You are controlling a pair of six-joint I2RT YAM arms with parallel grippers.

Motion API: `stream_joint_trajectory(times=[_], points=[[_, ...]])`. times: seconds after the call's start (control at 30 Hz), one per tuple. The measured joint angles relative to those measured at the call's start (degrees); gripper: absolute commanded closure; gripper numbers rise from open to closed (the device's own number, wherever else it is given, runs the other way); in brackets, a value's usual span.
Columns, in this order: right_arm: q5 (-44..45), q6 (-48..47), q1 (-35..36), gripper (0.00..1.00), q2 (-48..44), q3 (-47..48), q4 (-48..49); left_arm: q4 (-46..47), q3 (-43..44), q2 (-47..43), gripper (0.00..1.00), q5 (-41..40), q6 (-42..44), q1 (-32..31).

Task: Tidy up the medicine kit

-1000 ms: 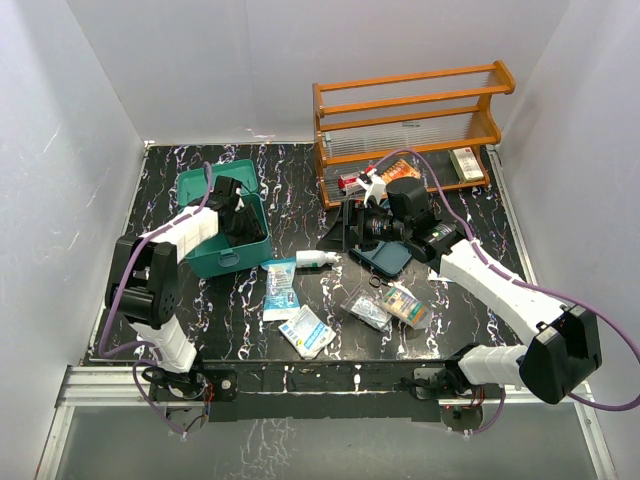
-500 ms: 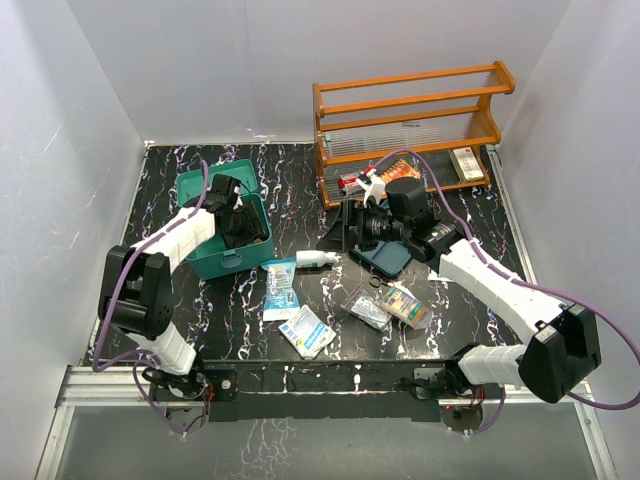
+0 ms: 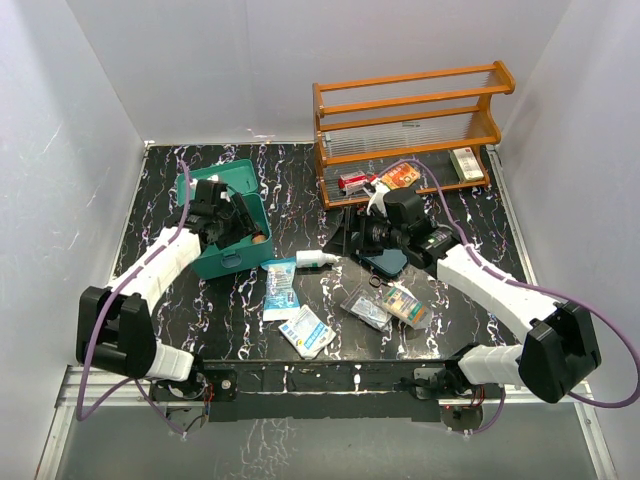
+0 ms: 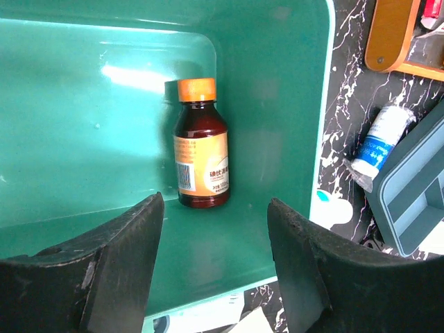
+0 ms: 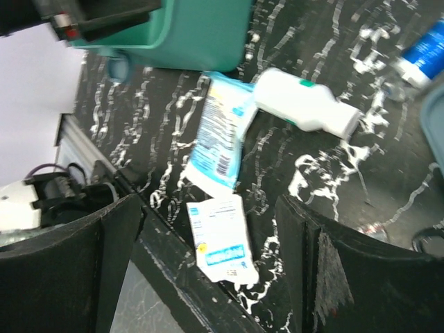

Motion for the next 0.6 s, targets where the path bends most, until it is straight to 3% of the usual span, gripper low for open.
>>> stream_joint_trajectory(times=[0.17,0.6], points=[[5.9,0.0,0.0,0.28,-0.2,-2.9,0.1,5.0,-4.3,-1.5,0.41,-0.1,-0.8,0.0],[12.9,1.1,0.0,0.35,2.3,-4.8,4.8,11.6,-4.6,0.3,0.39,-3.4,-2.7,0.0]])
